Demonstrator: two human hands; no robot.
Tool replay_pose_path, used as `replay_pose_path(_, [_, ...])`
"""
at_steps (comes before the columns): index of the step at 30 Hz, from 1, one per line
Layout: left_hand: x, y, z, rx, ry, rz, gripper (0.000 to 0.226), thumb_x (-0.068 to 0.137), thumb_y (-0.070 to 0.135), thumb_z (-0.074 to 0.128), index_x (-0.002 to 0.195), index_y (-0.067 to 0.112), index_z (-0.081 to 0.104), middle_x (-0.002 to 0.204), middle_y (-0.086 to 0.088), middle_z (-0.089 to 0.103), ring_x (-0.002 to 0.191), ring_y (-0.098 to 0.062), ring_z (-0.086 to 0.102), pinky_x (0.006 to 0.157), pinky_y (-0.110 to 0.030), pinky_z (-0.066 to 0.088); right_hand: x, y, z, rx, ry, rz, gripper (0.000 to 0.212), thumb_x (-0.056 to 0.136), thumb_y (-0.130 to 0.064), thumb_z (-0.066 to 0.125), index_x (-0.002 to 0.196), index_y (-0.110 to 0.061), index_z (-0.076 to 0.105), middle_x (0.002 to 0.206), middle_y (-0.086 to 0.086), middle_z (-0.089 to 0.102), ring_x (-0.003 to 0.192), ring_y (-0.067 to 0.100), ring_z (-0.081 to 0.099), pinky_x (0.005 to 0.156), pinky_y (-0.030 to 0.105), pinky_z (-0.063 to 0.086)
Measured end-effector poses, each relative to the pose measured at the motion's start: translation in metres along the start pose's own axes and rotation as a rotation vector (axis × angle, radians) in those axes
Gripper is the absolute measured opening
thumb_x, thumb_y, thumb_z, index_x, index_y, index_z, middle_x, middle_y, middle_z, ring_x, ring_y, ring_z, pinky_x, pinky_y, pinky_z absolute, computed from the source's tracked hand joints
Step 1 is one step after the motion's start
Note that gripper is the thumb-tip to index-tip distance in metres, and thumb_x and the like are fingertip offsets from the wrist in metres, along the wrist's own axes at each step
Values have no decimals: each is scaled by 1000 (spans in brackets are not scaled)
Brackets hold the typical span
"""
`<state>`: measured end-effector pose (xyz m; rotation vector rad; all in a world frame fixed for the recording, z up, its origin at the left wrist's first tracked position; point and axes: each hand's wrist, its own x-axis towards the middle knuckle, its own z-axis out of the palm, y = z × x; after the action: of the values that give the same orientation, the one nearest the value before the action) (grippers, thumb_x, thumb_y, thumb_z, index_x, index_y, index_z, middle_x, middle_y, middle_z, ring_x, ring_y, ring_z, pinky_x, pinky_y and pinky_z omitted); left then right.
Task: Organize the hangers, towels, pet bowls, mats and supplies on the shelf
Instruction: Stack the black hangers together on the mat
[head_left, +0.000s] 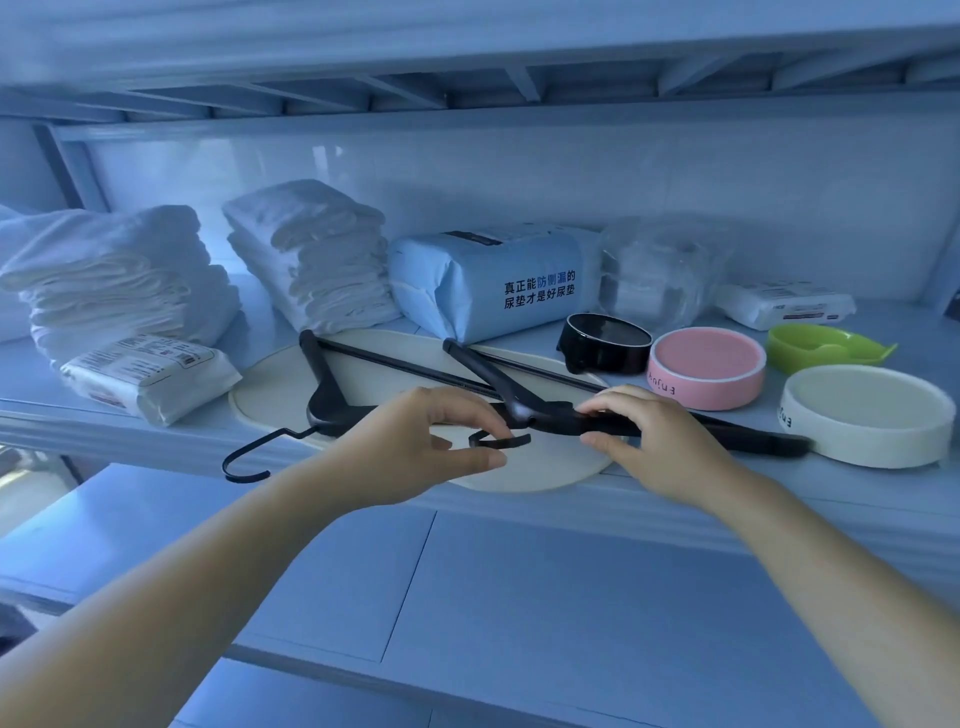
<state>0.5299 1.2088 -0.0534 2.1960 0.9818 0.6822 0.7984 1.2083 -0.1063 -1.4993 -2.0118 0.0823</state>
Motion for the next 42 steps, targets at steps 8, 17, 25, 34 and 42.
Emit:
replay_pose_path(8, [-4,-2,6,127,85,123,26,82,26,69,100,45,67,104,32,63,97,8,59,92,-19,46,-2,2,-1,-1,-22,-19,33,88,-23,63,119,-32,61,112,-23,50,105,-4,45,93,18,35])
replay_pose_path(17, [-5,-5,5,252,30,218,24,83,20,68,102,34,72,106,26,64,100,9,57,86,-4,37,0,3,-3,-23,-39,-40,36,90,-12,59,119,-32,63,115,-12,58,101,6,53,86,14,34])
replay_pose_path(25, [-5,-5,6,278,23,202,24,84,20,68,102,35,72,105,26,64,97,2,59,83,-11,42,-1,3,-2,-27,-28,-45,35,89,-15,60,119,-32,62,114,-14,56,101,9,54,86,23,41])
replay_pose_path(34, [-5,-6,4,300,50,201,31,81,27,71,108,42,67,113,29,59,103,11,53,85,-4,36,1,3,-1,-19,-18,0,40,87,-25,64,127,-27,56,125,-14,56,118,6,49,96,19,36])
replay_pose_path(42, [3,-23,-6,387,52,126,54,77,32,74,125,46,51,122,34,47,114,13,43,97,-4,32,8,7,-3,-30,-42,27,32,85,-28,66,116,-20,65,116,-11,63,109,10,56,87,18,38])
